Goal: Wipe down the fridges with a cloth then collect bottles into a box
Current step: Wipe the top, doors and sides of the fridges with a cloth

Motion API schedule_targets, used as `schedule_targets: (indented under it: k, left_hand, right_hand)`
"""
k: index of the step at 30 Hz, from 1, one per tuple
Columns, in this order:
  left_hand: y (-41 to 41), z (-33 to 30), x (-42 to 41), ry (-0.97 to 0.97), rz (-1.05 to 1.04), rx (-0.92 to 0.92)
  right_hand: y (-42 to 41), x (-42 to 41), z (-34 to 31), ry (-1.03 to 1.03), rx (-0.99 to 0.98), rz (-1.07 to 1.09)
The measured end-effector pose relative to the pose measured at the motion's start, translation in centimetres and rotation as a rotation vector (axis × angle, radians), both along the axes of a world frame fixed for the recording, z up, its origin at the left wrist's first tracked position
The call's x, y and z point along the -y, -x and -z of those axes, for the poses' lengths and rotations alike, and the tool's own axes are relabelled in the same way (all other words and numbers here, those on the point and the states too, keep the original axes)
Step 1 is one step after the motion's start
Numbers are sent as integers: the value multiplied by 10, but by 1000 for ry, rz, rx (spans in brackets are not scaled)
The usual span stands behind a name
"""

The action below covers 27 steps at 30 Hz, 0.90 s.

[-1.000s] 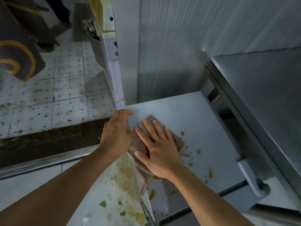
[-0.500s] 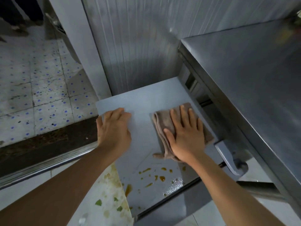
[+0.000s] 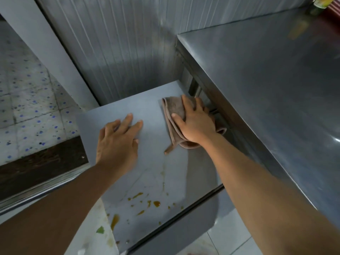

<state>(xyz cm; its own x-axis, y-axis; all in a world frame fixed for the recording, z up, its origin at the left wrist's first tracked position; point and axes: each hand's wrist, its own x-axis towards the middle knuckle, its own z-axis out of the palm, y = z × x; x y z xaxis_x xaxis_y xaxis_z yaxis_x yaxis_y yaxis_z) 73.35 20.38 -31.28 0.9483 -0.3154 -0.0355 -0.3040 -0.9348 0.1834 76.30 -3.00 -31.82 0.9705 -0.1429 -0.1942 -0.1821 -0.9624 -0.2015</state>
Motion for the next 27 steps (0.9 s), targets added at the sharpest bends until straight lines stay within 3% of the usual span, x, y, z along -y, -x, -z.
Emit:
schedule_targets:
  k: [6,11,14,17,23,27]
  left_hand:
    - [2,-4,3,-35,-37,-31]
    - [3,-13,6,38,-79,-132]
    - [23,-21,-9,28,-55,-69]
    - [48,-20,-46,28,-104,9]
    - [57,2,-82,171,-192,-65]
    - [54,1,-86,196,-191,-72]
  right_hand:
    - [62,-3,-5,99,-25,72]
    - [132,7,-17,226,-35,-73]
    - [163,13,-22,261,-44,-125]
    - [156,13,-21,271,-77,-117]
    - [101,-19,-12,244,-59,-5]
    - [119,-73,-5,137,3,-145]
